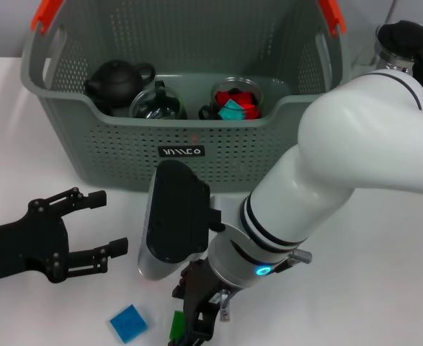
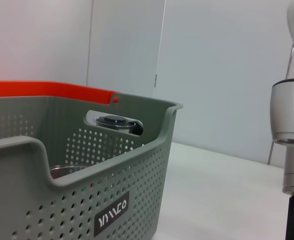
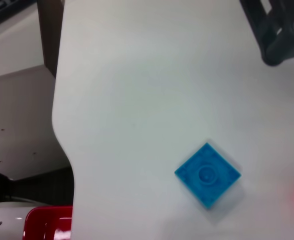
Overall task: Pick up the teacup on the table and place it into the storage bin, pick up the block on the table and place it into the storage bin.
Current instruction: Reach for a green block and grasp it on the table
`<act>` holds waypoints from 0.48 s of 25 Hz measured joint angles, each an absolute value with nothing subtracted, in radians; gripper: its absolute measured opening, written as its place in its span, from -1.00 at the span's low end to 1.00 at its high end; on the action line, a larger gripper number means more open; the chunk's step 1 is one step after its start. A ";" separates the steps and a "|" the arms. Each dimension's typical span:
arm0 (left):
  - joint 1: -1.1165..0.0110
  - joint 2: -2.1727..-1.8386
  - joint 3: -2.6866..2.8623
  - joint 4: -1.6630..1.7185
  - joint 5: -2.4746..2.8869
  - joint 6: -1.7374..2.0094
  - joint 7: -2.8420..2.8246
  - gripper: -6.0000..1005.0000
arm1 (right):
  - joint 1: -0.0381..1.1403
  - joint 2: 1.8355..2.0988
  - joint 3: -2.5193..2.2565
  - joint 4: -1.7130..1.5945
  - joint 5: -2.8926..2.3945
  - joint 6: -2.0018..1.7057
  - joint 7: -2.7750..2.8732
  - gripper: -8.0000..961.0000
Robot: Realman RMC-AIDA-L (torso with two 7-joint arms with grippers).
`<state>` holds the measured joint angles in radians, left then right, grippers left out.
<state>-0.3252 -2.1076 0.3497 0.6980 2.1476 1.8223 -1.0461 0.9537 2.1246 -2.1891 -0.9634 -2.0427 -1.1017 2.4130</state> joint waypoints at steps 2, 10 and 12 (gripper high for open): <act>-0.325 -2.108 0.350 0.698 2.148 1.822 -1.046 0.75 | 0.952 2.125 -2.191 -0.965 -2.043 -1.094 2.413 0.69; -0.325 -2.108 0.351 0.696 2.148 1.816 -1.046 0.75 | 0.954 2.125 -2.210 -0.968 -2.042 -1.081 2.413 0.63; -0.325 -2.108 0.351 0.695 2.148 1.814 -1.046 0.75 | 0.954 2.125 -2.210 -0.969 -2.042 -1.081 2.413 0.57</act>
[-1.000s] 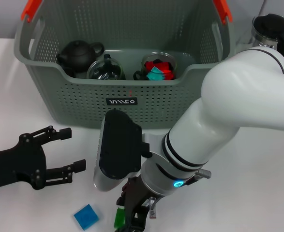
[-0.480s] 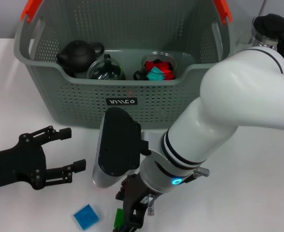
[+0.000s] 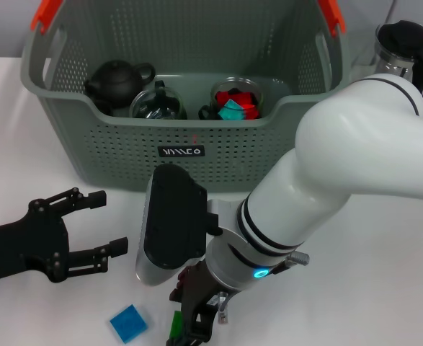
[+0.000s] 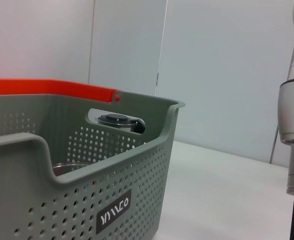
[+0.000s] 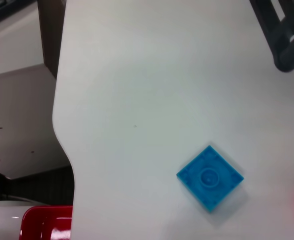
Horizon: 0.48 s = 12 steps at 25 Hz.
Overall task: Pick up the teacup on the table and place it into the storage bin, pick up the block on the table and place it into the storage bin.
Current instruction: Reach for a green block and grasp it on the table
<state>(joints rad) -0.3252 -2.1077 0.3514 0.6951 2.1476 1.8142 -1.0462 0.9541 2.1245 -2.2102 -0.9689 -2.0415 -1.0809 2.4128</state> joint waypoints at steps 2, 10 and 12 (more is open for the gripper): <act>-0.325 -2.108 0.351 0.695 2.148 1.814 -1.046 0.75 | 0.954 2.125 -2.211 -0.968 -2.042 -1.080 2.412 0.51; -0.325 -2.109 0.352 0.695 2.148 1.811 -1.046 0.75 | 0.949 2.125 -2.213 -0.966 -2.042 -1.073 2.390 0.37; -0.325 -2.109 0.353 0.695 2.148 1.811 -1.046 0.75 | 0.948 2.125 -2.214 -0.965 -2.042 -1.072 2.389 0.34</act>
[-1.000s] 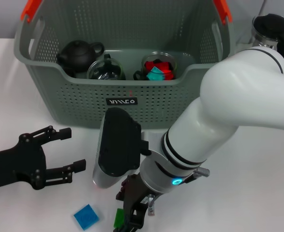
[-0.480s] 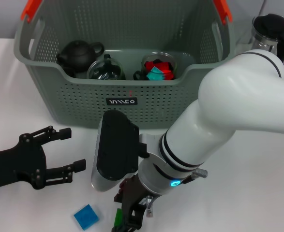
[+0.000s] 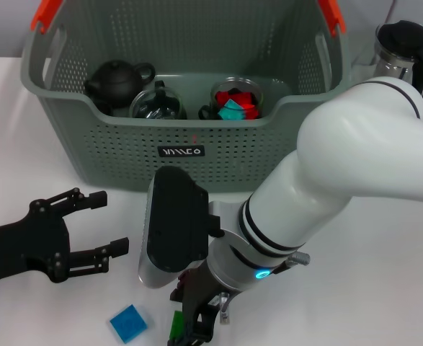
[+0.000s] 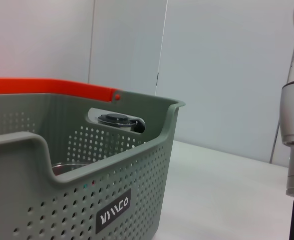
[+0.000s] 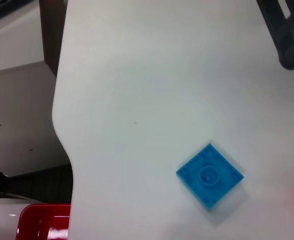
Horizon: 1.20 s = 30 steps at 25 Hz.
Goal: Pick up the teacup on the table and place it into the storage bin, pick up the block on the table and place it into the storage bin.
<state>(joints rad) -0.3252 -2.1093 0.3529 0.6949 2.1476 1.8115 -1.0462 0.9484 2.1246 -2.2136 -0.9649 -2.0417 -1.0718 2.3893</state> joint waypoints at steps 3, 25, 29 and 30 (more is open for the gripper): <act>-0.325 -2.109 0.352 0.695 2.148 1.811 -1.046 0.75 | 0.947 2.125 -2.214 -0.964 -2.042 -1.071 2.390 0.29; -0.313 -2.104 0.343 0.701 2.148 1.815 -1.047 0.75 | 0.910 2.100 -2.047 -1.077 -2.098 -1.295 2.389 -0.10; -0.310 -2.104 0.334 0.702 2.148 1.819 -1.049 0.75 | 0.846 2.100 -1.879 -1.187 -2.150 -1.469 2.336 -0.10; -0.309 -2.105 0.331 0.702 2.148 1.821 -1.049 0.75 | 0.833 2.100 -1.833 -1.221 -2.155 -1.521 2.327 -0.10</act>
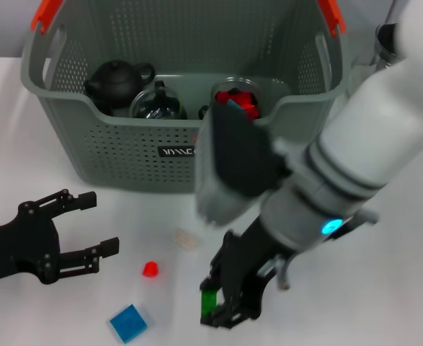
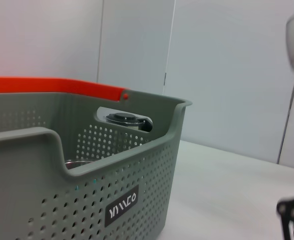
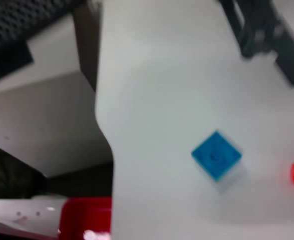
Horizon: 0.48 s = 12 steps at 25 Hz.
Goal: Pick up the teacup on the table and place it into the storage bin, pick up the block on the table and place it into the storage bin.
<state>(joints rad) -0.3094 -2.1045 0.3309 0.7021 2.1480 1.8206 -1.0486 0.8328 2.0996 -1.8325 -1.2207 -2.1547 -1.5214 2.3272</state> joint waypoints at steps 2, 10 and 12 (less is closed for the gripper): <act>-0.308 -2.105 0.329 0.702 2.149 1.822 -1.049 0.75 | 0.809 2.098 -1.730 -1.296 -2.168 -1.618 2.317 -0.10; -0.311 -2.105 0.328 0.703 2.146 1.824 -1.050 0.74 | 0.831 2.096 -1.344 -1.568 -2.260 -1.899 2.333 -0.10; -0.312 -2.105 0.328 0.702 2.146 1.824 -1.049 0.74 | 0.868 2.095 -1.259 -1.598 -2.309 -1.917 2.333 -0.10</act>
<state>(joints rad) -0.3122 -2.1046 0.3281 0.7023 2.1458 1.8240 -1.0491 0.8684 2.0952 -1.2592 -1.5977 -2.3092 -1.9174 2.3332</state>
